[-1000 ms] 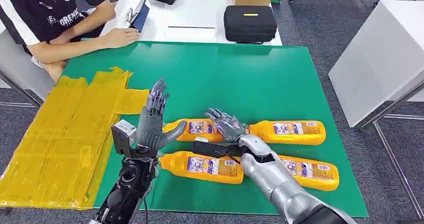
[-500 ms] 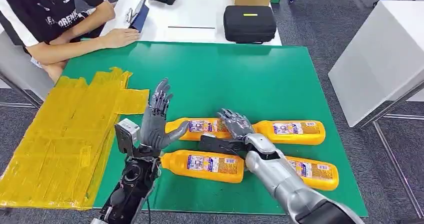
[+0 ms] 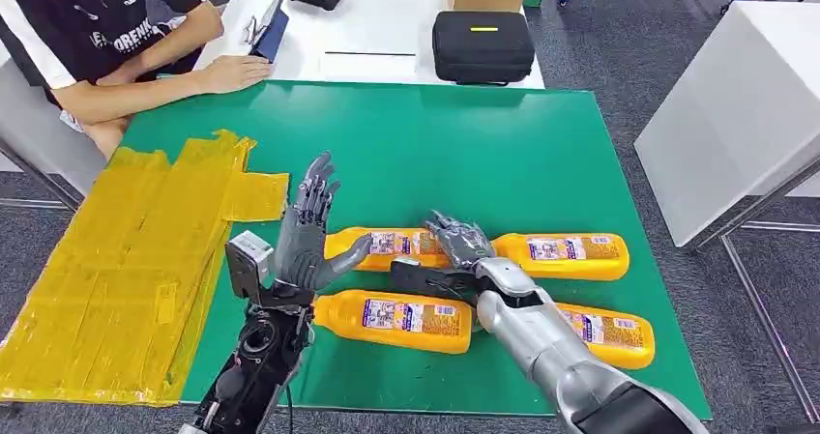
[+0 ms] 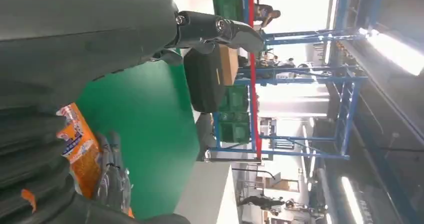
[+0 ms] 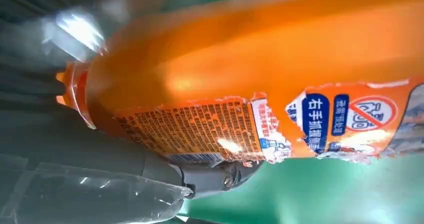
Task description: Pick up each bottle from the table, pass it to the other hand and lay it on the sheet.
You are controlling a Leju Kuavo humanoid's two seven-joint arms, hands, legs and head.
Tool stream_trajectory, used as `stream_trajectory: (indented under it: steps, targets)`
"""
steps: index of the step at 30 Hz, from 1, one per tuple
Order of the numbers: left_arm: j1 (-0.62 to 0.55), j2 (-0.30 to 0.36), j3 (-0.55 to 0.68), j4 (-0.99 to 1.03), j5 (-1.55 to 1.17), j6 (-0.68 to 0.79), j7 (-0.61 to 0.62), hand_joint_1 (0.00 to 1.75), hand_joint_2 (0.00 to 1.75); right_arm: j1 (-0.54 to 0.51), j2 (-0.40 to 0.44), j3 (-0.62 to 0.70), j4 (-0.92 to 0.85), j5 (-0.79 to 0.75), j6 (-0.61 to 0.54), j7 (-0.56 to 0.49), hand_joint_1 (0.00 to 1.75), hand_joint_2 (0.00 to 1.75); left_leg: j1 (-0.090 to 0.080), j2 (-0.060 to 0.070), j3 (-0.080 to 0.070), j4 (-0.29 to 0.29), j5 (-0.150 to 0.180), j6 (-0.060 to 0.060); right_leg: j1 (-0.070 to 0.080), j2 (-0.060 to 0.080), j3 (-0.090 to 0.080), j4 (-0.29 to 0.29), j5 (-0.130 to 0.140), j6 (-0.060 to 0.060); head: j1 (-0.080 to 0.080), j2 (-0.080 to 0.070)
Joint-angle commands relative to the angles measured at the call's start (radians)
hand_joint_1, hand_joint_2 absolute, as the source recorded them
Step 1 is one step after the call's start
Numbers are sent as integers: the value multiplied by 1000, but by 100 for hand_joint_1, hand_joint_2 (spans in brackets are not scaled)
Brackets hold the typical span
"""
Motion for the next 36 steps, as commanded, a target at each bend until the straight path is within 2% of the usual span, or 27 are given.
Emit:
stream_trajectory:
  steps: [1, 12, 14, 18, 21, 22, 24, 25, 28, 31, 33, 34, 36]
  targets:
    - [-10, 22, -15, 2, 6, 1, 3, 0, 175, -19, 6, 9, 76, 7, -5, 7, 171, 175, 0, -1, 4, 0, -2, 0, 1, -1, 4, 0, -2, -4, 0, 0]
    - [-8, 22, -8, 3, 8, 3, 3, 0, 175, -15, 10, 7, 72, 7, -22, 2, 175, 175, 0, -1, 6, 0, -3, 0, 1, -1, 7, 0, -3, -6, 0, 0]
    - [-7, 23, -5, 12, 10, 1, 3, 0, 175, -13, 15, 1, 66, 3, -40, -2, 171, 175, 0, -1, 6, 0, -3, 0, 1, -1, 6, 0, -3, -6, 0, 0]
    - [-3, 22, 2, 11, 6, 0, 3, 0, 175, -5, 24, -13, 52, -6, -83, -14, 173, 175, 0, 0, 3, -1, -1, 0, 1, 0, 3, -1, -1, -4, 0, 0]
    - [-2, 21, 9, 12, 1, 5, 3, 0, 175, 0, 35, -36, 35, -21, -138, -19, 175, 175, 0, 0, 7, 0, -4, 0, 1, 0, 7, 0, -3, -7, 0, 0]
    - [0, 20, 12, 10, 0, 9, 3, 0, 175, 3, 38, -46, 26, -27, -165, -24, 175, 175, 0, 0, 5, 0, -3, 0, 1, 0, 5, 0, -2, -6, 0, 0]
    - [14, 24, 21, -8, -7, 25, 3, 0, 175, 18, 59, -119, -19, -93, -289, -86, 175, 175, 0, 1, 8, 0, -4, 0, 1, 1, 7, 1, -4, -8, 0, 0]
    - [17, 26, 22, -12, -8, 27, 3, 0, 175, 21, 64, -133, -32, -106, -307, -97, 175, 175, 0, 1, 5, 0, -3, 0, 1, 1, 5, 0, -2, -6, 0, 0]
    - [17, 26, 22, -12, -8, 27, 3, 0, 175, 21, 64, -133, -32, -106, -307, -97, 175, 175, 0, 2, 3, 0, -3, 0, 1, 2, 3, 1, -2, -5, 0, 0]
    - [17, 26, 22, -12, -8, 27, 3, 0, 175, 21, 64, -133, -32, -106, -307, -97, 175, 175, 0, 0, 7, 1, -5, 1, 1, 0, 7, 1, -4, -7, 0, 0]
    - [17, 26, 22, -12, -8, 27, 3, 0, 175, 21, 64, -133, -32, -106, -307, -97, 175, 175, 0, -1, 2, 0, -2, 0, 1, 0, 2, 0, -2, -4, 0, 0]
    - [17, 26, 22, -12, -8, 27, 3, 0, 175, 21, 64, -133, -32, -106, -307, -97, 175, 175, 0, 1, 5, 1, -4, 0, 1, 1, 5, 1, -3, -6, 0, 0]
    - [22, 28, 25, -20, -9, 29, 3, 0, 175, 30, 73, -178, -55, -153, -351, -135, 175, 175, 0, 1, 6, 1, -4, 0, 1, 1, 6, 1, -4, -7, 0, 0]
